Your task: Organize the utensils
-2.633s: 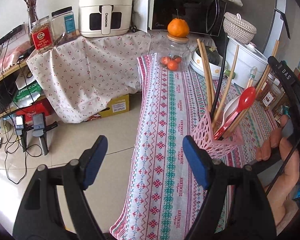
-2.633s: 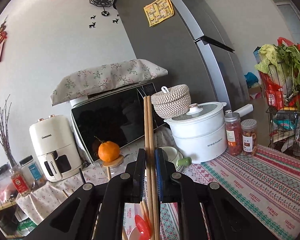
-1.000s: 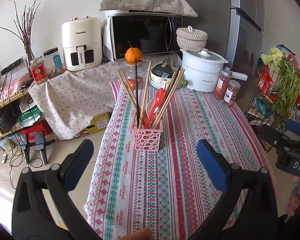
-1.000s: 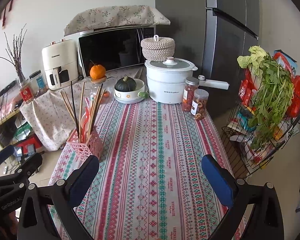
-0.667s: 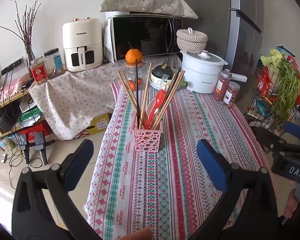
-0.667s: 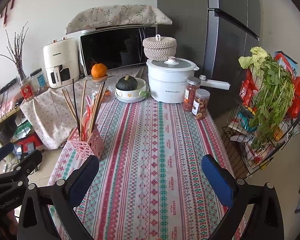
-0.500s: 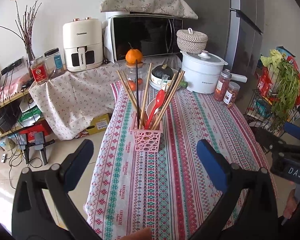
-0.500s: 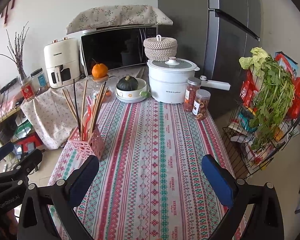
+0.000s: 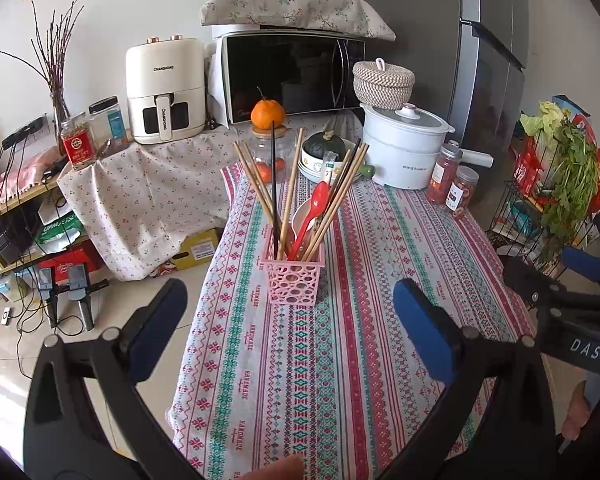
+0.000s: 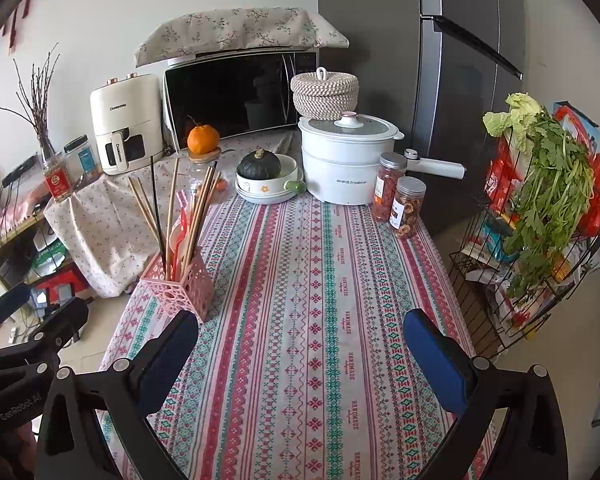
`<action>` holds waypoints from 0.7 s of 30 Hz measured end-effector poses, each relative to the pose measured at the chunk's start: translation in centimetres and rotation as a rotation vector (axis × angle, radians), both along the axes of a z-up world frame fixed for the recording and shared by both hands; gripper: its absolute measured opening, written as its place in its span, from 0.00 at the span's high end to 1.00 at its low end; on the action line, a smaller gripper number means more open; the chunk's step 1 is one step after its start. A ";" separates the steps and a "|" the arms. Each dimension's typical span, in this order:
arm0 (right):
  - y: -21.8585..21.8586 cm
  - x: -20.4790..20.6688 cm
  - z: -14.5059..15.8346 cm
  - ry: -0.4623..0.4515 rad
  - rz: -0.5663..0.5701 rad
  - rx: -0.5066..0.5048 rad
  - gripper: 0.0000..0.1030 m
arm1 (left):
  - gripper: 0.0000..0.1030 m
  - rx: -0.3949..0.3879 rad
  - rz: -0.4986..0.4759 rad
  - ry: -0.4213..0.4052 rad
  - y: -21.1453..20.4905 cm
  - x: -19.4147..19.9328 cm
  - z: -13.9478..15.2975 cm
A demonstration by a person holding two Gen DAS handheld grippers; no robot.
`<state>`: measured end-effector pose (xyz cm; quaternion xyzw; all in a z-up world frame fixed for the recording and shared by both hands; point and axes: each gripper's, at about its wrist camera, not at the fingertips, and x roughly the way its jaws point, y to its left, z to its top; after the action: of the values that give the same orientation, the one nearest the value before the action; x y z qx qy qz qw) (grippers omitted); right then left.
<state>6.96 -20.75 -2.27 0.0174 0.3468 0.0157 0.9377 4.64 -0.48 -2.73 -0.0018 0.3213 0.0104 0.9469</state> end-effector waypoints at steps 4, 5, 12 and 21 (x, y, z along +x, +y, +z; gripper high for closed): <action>0.0 0.0 0.0 0.000 0.002 0.000 0.00 | 0.01 0.000 0.000 -0.001 -0.1 0.0 0.1; 0.0 0.0 0.0 0.000 0.002 0.000 0.00 | 0.01 -0.001 0.000 0.000 0.0 0.0 0.0; 0.0 0.0 0.0 0.001 0.001 0.000 0.00 | 0.01 -0.003 0.002 -0.003 -0.1 -0.1 0.2; 0.1 0.1 -0.1 0.003 0.003 0.000 0.00 | 0.01 -0.002 0.003 0.001 -0.2 -0.1 0.2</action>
<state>7.05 -20.69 -2.39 0.0172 0.3483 0.0170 0.9371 4.55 -0.63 -2.54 -0.0033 0.3219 0.0112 0.9467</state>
